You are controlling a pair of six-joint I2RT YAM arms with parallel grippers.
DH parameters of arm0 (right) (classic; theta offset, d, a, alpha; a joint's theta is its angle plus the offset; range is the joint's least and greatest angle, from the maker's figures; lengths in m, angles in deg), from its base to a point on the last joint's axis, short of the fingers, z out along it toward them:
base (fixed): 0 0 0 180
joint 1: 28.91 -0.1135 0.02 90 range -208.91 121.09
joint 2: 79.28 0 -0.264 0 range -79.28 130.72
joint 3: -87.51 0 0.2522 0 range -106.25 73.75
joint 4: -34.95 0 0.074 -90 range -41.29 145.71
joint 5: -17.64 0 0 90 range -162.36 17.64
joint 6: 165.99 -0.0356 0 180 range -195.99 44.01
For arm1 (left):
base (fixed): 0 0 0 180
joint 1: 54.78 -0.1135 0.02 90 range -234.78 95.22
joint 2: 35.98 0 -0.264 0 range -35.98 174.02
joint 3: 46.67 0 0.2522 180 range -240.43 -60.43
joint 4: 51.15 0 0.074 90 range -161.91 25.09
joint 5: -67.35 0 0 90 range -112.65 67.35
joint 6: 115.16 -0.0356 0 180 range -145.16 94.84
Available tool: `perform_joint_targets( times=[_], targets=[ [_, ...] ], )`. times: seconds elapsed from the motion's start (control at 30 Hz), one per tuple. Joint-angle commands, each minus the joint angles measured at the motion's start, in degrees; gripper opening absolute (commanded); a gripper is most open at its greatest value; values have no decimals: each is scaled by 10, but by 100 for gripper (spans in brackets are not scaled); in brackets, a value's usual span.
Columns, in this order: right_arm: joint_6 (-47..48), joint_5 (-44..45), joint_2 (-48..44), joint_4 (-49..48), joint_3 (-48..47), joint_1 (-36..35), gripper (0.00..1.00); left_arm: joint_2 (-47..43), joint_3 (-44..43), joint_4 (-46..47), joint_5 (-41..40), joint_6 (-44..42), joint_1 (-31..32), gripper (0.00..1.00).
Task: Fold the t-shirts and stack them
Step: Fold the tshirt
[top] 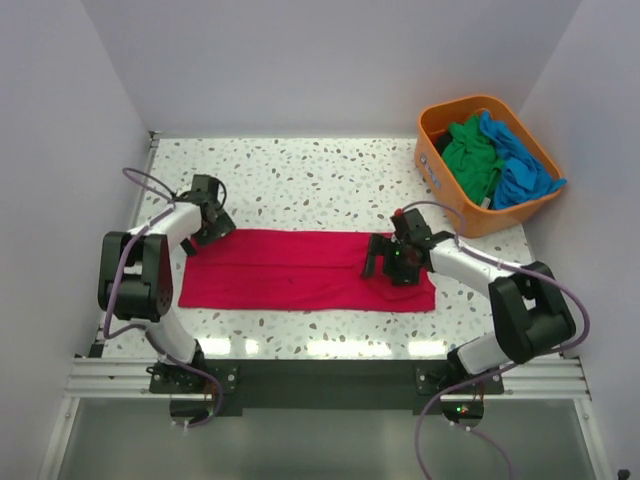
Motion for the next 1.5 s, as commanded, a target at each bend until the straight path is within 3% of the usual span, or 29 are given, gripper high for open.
perform_joint_targets(
  times=[0.0,0.17,0.37,0.5,0.7,0.77,0.93,1.1,1.2,1.3,1.47],
  targets=[
    [-22,-5,78,-22,-7,-2,99,24,-6,17,-4,-9,1,100],
    [21,14,203,-9,-133,1,98,13,64,23,7,7,1,100],
    [48,-6,413,66,-406,4,99,-36,155,24,73,41,11,100],
    [89,31,530,152,-637,8,99,-69,220,29,114,98,51,100],
    [124,14,681,226,-883,24,99,-95,300,62,189,175,136,100],
    [122,7,699,217,-923,31,99,-103,319,62,209,222,171,100],
    [21,-28,705,90,-888,54,99,-121,319,68,236,300,294,100],
    [-27,-13,751,28,-967,62,99,-127,308,49,227,384,423,100],
    [-53,22,752,-26,-945,61,99,-129,303,36,224,410,470,100],
    [-50,55,766,-24,-970,61,99,-138,280,30,203,419,517,100],
    [-23,51,754,-34,-995,62,99,-125,156,-48,122,400,581,100]
  ],
)
